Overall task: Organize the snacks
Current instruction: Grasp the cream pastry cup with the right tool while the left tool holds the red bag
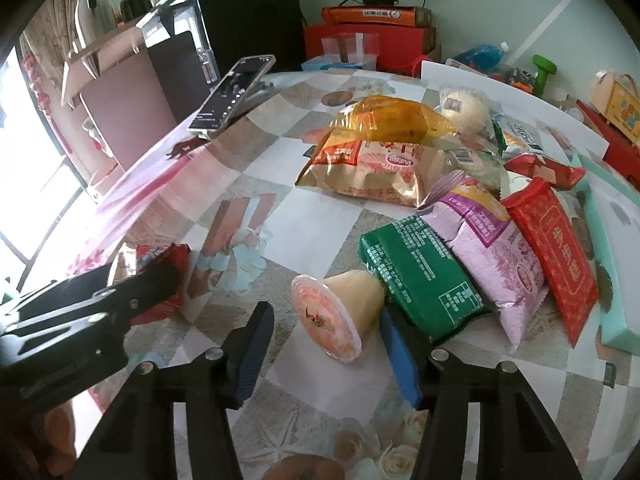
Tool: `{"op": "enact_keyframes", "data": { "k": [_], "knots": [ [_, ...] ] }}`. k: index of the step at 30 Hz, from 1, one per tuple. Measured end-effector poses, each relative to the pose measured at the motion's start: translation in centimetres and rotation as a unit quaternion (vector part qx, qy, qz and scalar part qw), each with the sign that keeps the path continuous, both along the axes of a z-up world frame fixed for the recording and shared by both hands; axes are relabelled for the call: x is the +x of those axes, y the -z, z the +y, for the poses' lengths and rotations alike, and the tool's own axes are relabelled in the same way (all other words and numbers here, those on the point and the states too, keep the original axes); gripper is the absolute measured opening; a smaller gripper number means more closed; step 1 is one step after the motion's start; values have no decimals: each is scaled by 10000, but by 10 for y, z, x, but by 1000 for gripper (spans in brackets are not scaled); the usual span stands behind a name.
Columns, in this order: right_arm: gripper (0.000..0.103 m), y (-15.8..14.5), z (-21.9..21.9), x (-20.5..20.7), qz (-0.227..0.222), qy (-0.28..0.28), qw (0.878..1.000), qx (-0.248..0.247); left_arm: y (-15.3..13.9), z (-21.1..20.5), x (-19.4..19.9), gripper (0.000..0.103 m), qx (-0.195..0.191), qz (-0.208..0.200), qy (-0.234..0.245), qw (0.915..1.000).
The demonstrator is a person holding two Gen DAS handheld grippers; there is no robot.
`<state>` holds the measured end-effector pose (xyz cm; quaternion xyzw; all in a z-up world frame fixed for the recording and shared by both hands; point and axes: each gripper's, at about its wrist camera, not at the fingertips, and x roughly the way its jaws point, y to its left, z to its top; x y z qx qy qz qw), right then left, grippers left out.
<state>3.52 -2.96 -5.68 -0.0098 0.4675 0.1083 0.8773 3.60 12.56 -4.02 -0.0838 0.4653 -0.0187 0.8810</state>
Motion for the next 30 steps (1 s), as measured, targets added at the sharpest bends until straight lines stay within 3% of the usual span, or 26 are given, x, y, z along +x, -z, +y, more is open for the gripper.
{"op": "enact_keyframes", "data": {
  "k": [12, 30],
  "knots": [
    [53, 10, 11, 7, -145, 86, 9991, -392, 2, -2, 1, 66, 72, -55, 17, 10000],
    [52, -7, 10, -4, -350, 79, 9991, -228, -5, -3, -1, 66, 36, -91, 10, 10000]
  ]
}}
